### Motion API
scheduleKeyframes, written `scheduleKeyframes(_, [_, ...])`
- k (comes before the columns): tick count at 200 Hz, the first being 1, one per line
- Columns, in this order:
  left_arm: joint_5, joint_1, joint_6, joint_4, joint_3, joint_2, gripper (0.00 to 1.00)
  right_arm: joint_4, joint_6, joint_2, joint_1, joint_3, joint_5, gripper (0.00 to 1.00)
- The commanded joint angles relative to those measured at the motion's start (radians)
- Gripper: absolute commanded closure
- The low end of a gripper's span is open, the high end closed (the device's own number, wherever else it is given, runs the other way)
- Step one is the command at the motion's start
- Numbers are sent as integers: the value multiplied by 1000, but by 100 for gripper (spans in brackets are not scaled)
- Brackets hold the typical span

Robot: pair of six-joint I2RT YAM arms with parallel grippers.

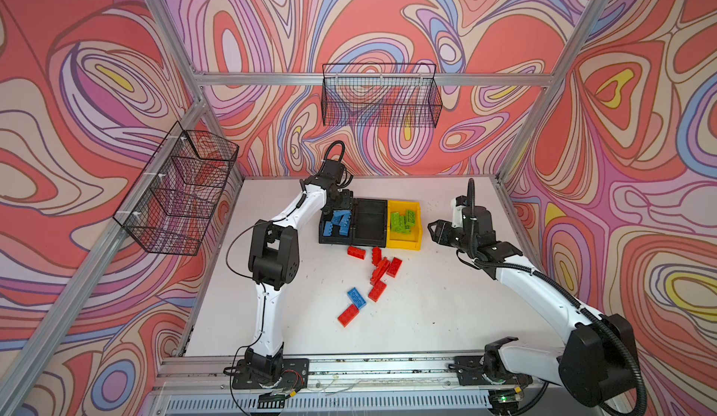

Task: Sort the legos into containers by color
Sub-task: Place the lego in the container, then pick up the lego from the middle-left of the table.

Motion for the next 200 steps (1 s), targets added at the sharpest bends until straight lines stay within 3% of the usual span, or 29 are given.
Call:
scheduleKeyframes(1, [-21,1,-11,11,-12,-22,22,-14,5,-23,3,-2,11,40])
scheduleKeyframes(63, [-16,1,28,15,-77,-158,25,-37,2,-43,2,-2,21,40])
scheduleKeyframes(88, [-31,-14,48,-7,-191,-283,25,-36,5,-45,3,-11,20,40])
scheduleKeyframes(113, [-40,-67,6,-17,-394,-429,26,-20,8,-32,2,-19,8,40])
scheduleKeyframes(165, [-30,-242,-279,-18,-788,-667,27,16,12,6,2,-27,-33,40])
scheduleKeyframes(200, [-15,-374,-443,20,-912,-682,27,19,8,9,2,-33,-43,40])
